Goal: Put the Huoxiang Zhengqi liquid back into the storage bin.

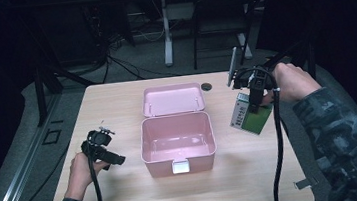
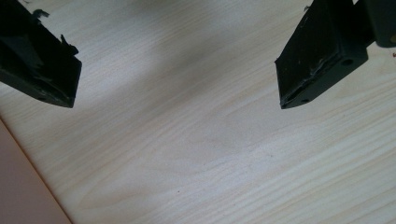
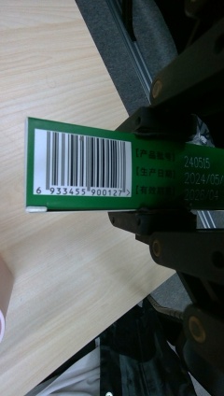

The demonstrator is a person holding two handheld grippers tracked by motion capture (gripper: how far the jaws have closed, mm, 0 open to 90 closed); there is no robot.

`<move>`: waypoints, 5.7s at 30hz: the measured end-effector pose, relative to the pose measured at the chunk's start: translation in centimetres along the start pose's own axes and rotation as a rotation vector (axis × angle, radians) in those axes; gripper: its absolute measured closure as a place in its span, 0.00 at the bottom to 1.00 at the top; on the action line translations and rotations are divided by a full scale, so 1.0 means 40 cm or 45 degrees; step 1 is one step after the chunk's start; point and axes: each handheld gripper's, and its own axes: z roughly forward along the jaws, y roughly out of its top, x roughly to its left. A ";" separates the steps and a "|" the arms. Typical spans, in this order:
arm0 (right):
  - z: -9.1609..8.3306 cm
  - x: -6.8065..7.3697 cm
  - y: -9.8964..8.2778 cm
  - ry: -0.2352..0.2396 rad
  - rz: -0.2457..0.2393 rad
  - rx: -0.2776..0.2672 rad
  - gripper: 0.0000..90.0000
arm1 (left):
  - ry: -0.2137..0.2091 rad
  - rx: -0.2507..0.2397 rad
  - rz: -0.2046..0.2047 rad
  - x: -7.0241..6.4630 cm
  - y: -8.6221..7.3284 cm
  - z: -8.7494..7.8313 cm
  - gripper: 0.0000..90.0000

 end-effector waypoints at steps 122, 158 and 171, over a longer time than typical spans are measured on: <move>-0.162 0.208 0.302 -0.032 -0.475 -0.065 0.70 | -0.022 0.034 0.071 -0.015 0.003 0.012 0.00; 0.038 0.243 0.333 0.062 -0.512 -0.004 0.70 | -0.014 0.040 0.082 -0.022 0.006 0.018 0.00; 0.098 0.262 0.330 0.059 -0.561 0.014 0.70 | -0.017 0.046 0.085 -0.022 0.006 0.021 0.00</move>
